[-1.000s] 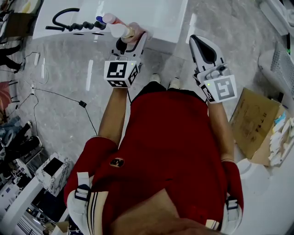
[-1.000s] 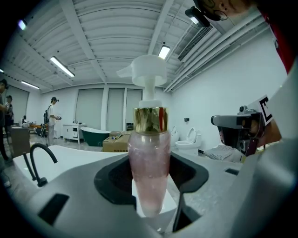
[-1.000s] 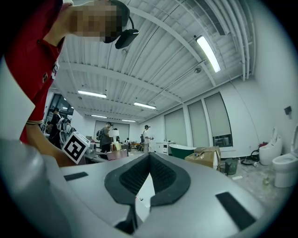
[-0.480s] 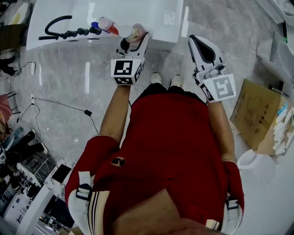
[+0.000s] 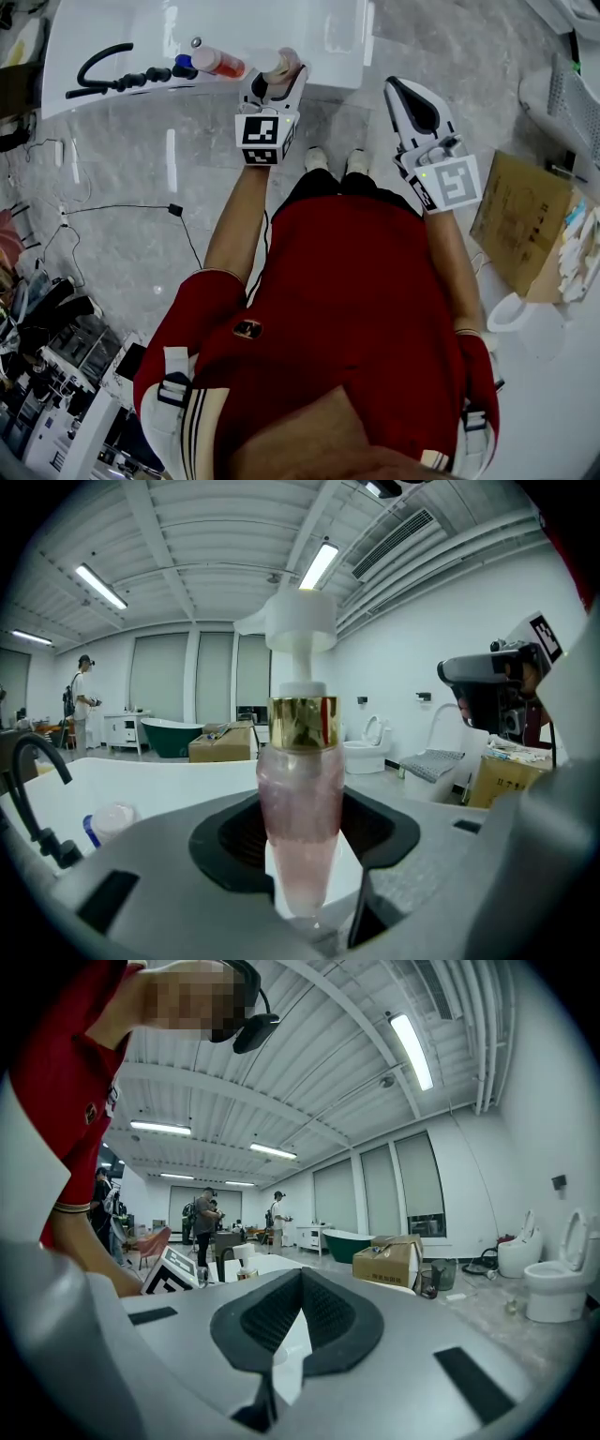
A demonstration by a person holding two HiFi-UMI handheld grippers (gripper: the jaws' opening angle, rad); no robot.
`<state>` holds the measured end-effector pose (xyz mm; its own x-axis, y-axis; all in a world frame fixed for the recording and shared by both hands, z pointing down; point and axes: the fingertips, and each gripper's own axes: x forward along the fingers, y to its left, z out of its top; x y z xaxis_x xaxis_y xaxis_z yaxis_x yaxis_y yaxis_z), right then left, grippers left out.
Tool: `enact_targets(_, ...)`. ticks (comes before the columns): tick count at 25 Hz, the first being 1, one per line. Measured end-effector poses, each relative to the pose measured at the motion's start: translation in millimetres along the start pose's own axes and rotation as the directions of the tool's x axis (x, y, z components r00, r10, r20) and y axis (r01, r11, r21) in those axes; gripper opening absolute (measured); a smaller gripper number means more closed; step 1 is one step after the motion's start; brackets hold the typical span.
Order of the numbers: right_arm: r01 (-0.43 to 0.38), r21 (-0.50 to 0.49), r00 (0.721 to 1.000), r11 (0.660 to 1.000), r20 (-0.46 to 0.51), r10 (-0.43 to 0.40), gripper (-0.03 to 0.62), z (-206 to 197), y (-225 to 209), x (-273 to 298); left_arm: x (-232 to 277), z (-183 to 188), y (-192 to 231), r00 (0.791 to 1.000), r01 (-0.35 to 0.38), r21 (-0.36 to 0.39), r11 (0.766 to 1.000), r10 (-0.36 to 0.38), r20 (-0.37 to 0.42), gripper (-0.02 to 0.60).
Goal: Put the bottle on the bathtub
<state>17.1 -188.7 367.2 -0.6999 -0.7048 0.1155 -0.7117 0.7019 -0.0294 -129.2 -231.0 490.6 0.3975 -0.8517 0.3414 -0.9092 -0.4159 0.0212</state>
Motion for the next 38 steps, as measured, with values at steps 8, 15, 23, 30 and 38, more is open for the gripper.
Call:
enact_targets(8,0.038,0.011,0.998,0.999,-0.045,-0.038,-0.006,-17.2,-13.6,-1.1,31.7,-31.7,0.4,0.998,0.036,0.007,0.999,-0.035,-0.059,0.227)
enact_targets(15,0.068,0.019,0.995,0.998,-0.079,-0.066,-0.006,-27.2,-27.9,-2.6,60.7,-51.9,0.9,0.992,0.061,0.020,0.998,-0.059,-0.110,0.227)
enact_targets(23,0.094,0.026,0.990,0.995,-0.105,-0.091,-0.006,-32.8,-34.8,-4.3,80.1,-69.4,7.6,0.986,0.068,0.030,0.997,-0.063,-0.154,0.227)
enact_targets(30,0.117,0.033,0.986,0.993,-0.123,-0.112,-0.006,-41.9,-43.9,-9.0,92.0,-82.2,5.1,0.983,0.075,0.028,0.997,-0.069,-0.167,0.227)
enact_targets(38,0.130,0.036,0.984,0.991,-0.131,-0.124,-0.006,-43.3,-49.9,-15.4,92.9,-88.6,-1.8,0.986,0.078,0.032,0.996,-0.073,-0.152,0.229)
